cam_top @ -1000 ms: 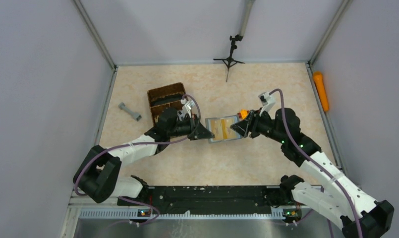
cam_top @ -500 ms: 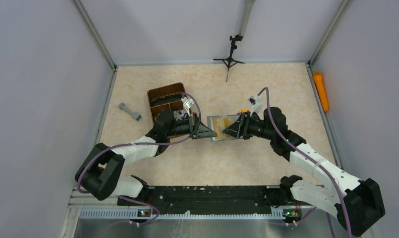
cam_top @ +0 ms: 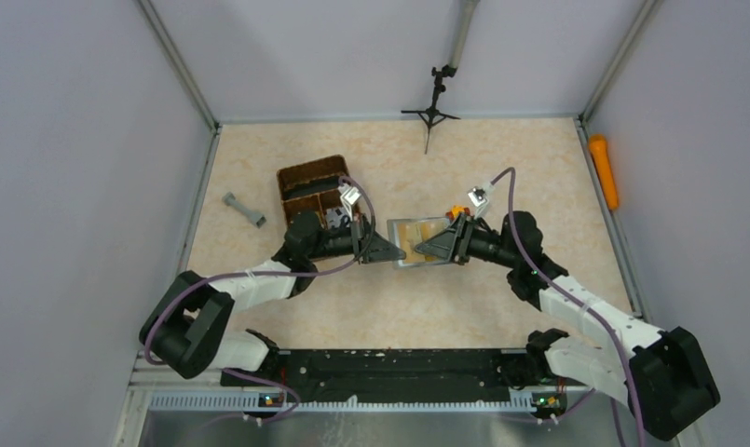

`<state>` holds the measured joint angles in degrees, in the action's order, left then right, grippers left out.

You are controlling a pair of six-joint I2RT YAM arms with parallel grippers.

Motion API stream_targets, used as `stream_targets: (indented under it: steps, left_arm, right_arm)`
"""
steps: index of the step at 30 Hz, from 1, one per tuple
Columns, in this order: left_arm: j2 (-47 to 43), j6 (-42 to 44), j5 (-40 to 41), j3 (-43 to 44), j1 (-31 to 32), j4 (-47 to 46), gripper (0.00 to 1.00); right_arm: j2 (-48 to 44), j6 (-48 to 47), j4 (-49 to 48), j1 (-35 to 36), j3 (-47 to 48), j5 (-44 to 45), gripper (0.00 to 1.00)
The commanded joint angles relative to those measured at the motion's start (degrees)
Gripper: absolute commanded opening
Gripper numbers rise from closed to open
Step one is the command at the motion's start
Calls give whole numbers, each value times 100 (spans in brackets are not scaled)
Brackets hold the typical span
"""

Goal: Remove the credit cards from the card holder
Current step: Remove the credit card from the card holder.

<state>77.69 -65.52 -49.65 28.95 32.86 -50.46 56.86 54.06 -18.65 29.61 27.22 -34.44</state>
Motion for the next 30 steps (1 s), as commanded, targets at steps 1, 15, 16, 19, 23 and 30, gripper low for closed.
stream_targets:
  steps: [1, 15, 16, 19, 23, 30]
  left_arm:
    - [-357, -279, -61, -104, 11, -1346, 0]
    - [-280, -680, -107, -149, 11, -1981, 0]
    - [-294, -669, -99, -152, 11, -1961, 0]
    - [-337, -617, -93, -144, 10, -1863, 0]
    - [-400, -553, -89, -135, 11, -1728, 0]
    - [-717, -293, -28, -189, -196, -1133, 6]
  right_arm:
    - [-79, 886, -1449, -369, -318, -616, 41]
    - [-333, 1792, -2473, -398, -371, -951, 14]
    - [-351, 1861, -2562, -393, -377, -941, 12]
    - [-413, 1984, -2660, -394, -392, -858, 0]
    - [-506, 2016, -2675, -402, -400, -804, 0]
    - [-887, 1374, -1243, -680, -293, -547, 0]
